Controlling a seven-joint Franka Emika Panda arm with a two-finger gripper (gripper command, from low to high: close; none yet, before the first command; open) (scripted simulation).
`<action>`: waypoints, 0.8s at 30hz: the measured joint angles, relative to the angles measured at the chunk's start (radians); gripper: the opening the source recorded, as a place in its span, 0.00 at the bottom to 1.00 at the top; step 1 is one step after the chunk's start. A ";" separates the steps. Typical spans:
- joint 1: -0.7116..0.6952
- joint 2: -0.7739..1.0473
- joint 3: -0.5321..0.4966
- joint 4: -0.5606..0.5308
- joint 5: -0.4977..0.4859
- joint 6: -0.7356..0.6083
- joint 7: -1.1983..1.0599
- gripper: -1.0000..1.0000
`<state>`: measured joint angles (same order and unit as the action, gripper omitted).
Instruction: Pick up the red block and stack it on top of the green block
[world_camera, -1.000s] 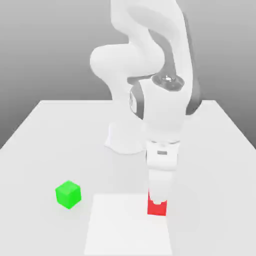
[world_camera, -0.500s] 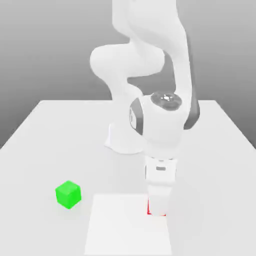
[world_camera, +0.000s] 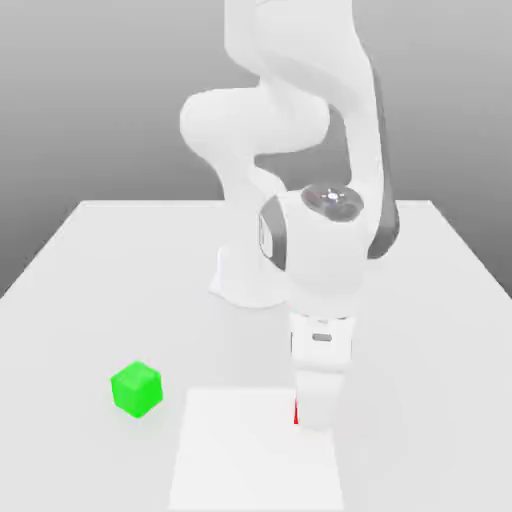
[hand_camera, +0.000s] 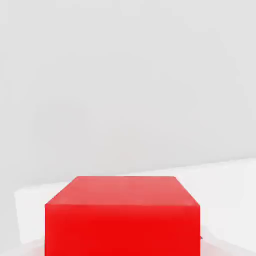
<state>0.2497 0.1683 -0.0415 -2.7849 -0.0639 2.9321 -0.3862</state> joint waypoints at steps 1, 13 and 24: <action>0.002 -0.010 -0.002 0.000 -0.004 -0.012 0.003 0.00; -0.001 -0.142 0.004 -0.024 0.021 -0.116 -0.018 0.00; -0.156 -0.250 -0.106 -0.055 0.006 -0.181 -0.227 0.00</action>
<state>0.0941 -0.0820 -0.1474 -2.8403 -0.0579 2.7513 -0.6128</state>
